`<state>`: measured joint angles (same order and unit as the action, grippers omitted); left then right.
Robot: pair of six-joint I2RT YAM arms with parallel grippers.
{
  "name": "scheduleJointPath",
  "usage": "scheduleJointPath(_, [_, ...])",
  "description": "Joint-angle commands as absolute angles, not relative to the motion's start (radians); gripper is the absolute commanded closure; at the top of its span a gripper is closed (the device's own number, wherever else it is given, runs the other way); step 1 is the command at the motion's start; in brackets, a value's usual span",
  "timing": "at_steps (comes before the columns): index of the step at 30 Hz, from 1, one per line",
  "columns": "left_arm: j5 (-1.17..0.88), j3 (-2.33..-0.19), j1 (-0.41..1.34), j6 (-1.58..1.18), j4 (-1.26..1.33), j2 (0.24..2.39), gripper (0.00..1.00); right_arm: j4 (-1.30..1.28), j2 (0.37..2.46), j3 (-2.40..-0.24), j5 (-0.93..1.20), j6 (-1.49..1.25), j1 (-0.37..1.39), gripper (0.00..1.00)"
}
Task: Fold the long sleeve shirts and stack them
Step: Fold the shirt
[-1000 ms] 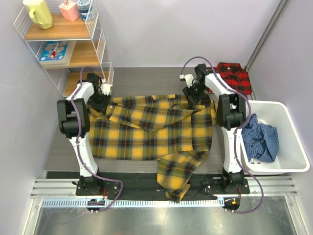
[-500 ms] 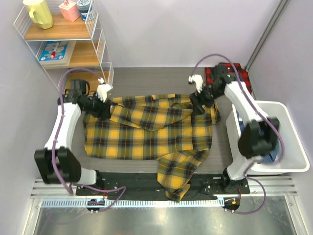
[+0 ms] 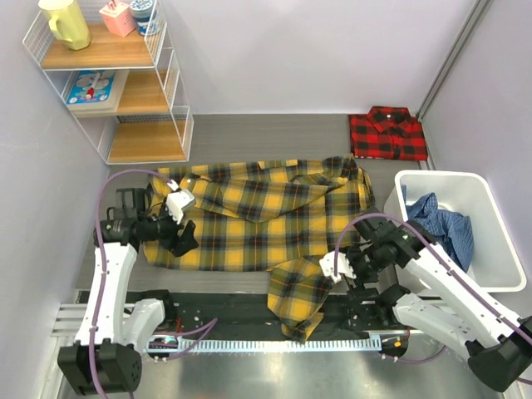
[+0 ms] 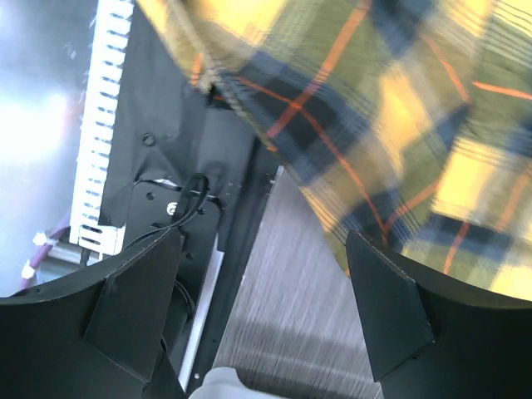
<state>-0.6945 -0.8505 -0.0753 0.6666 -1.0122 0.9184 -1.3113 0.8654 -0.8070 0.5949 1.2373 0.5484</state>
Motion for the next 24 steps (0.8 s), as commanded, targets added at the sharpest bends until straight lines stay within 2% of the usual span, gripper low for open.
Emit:
scheduleJointPath(1, [-0.663, -0.819, -0.08, 0.58, -0.931, 0.815, 0.25, -1.24, 0.835, -0.74, 0.572, 1.241, 0.639, 0.16])
scheduleJointPath(4, [-0.567, -0.818, -0.08, 0.569, -0.957, 0.798, 0.18, -1.123, 0.839, -0.703, 0.514, 1.158, 0.727, 0.19])
scheduleJointPath(11, [-0.427, -0.838, -0.086, 0.676, -1.046, 0.887, 0.19, -0.91, 0.838, -0.646, 0.439, 0.996, 0.876, 0.25])
scheduleJointPath(14, [-0.393, -0.838, -0.086, 0.774, -1.096, 0.929, 0.22, -0.853, 0.836, -0.618, 0.397, 0.935, 0.925, 0.38])
scheduleJointPath(15, [-0.364, -0.839, -0.086, 0.898, -1.132, 0.946, 0.24, -0.847, 0.839, -0.612, 0.384, 0.922, 0.954, 0.47])
scheduleJointPath(17, [-0.313, -0.842, -0.087, 1.018, -1.19, 1.003, 0.32, -0.809, 0.845, -0.603, 0.344, 0.891, 0.98, 0.56])
scheduleJointPath(18, [-0.281, -0.836, -0.09, 1.139, -1.219, 1.012, 0.34, -0.793, 0.848, -0.595, 0.33, 0.858, 0.991, 0.69])
scheduleJointPath(20, [-0.256, -0.821, -0.094, 1.222, -1.218, 1.026, 0.37, -0.764, 0.859, -0.592, 0.302, 0.844, 0.991, 0.84])
scheduleJointPath(21, [-0.249, -0.805, -0.094, 1.291, -1.209, 1.031, 0.38, -0.761, 0.868, -0.601, 0.295, 0.822, 0.991, 0.99])
scheduleJointPath(24, [-0.223, -0.778, -0.092, 1.353, -1.197, 1.064, 0.43, -0.759, 0.871, -0.618, 0.279, 0.784, 0.991, 0.99])
